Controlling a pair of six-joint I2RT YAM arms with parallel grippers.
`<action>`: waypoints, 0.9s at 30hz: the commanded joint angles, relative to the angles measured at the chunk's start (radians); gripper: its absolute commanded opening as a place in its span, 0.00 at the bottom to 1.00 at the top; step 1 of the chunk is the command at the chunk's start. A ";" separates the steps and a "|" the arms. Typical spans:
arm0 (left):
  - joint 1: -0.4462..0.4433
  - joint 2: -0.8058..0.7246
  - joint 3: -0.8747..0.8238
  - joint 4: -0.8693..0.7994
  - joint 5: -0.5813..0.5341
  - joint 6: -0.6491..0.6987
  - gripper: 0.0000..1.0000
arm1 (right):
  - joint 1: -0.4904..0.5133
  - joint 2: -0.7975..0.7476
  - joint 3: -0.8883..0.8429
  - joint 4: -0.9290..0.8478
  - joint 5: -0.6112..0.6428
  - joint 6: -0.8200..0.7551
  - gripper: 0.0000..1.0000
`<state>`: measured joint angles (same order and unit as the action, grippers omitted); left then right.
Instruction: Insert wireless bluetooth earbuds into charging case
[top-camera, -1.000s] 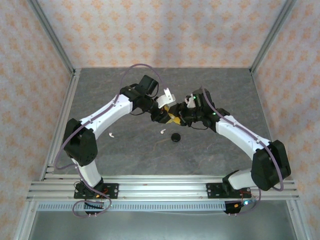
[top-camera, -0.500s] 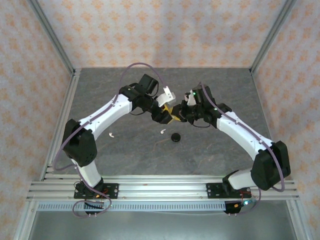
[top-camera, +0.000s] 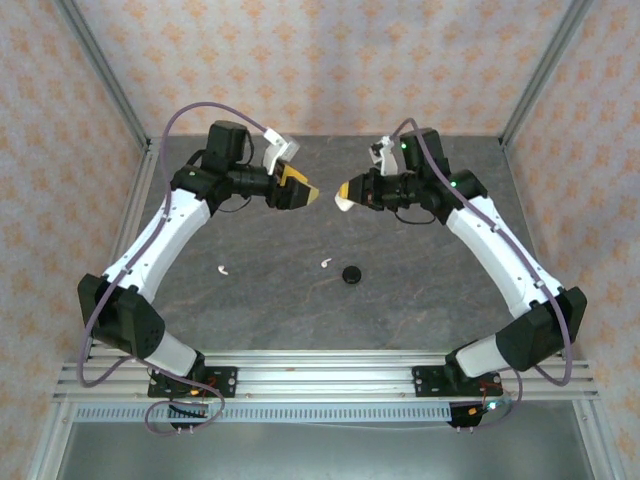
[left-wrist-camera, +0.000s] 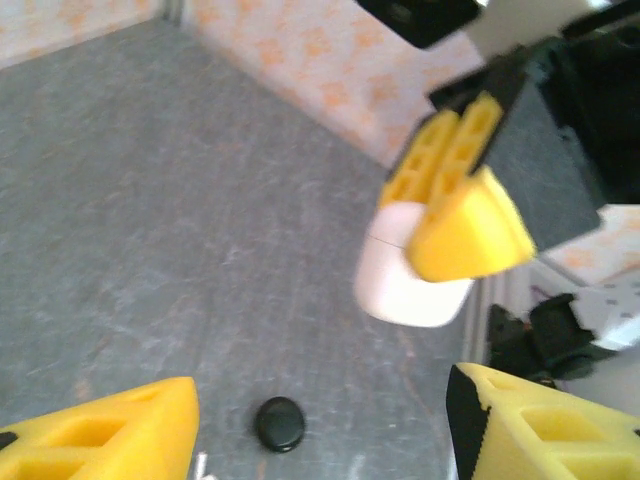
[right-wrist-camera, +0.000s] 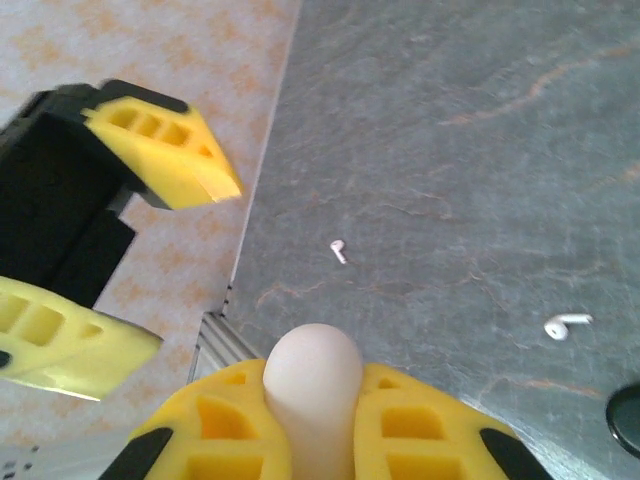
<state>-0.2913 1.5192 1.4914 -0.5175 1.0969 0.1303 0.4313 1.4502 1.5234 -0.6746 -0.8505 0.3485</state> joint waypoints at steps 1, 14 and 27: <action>-0.008 -0.013 0.055 -0.095 0.201 0.039 0.63 | 0.009 0.017 0.092 -0.057 -0.094 -0.098 0.00; -0.008 -0.013 0.100 -0.165 0.274 0.035 0.59 | 0.088 0.045 0.175 0.036 -0.183 -0.057 0.00; -0.061 -0.055 0.049 -0.022 0.226 -0.102 0.51 | 0.107 0.007 0.116 0.114 -0.227 0.016 0.00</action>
<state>-0.3313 1.5070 1.5581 -0.6312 1.3273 0.0982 0.5301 1.4952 1.6604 -0.6296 -1.0458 0.3393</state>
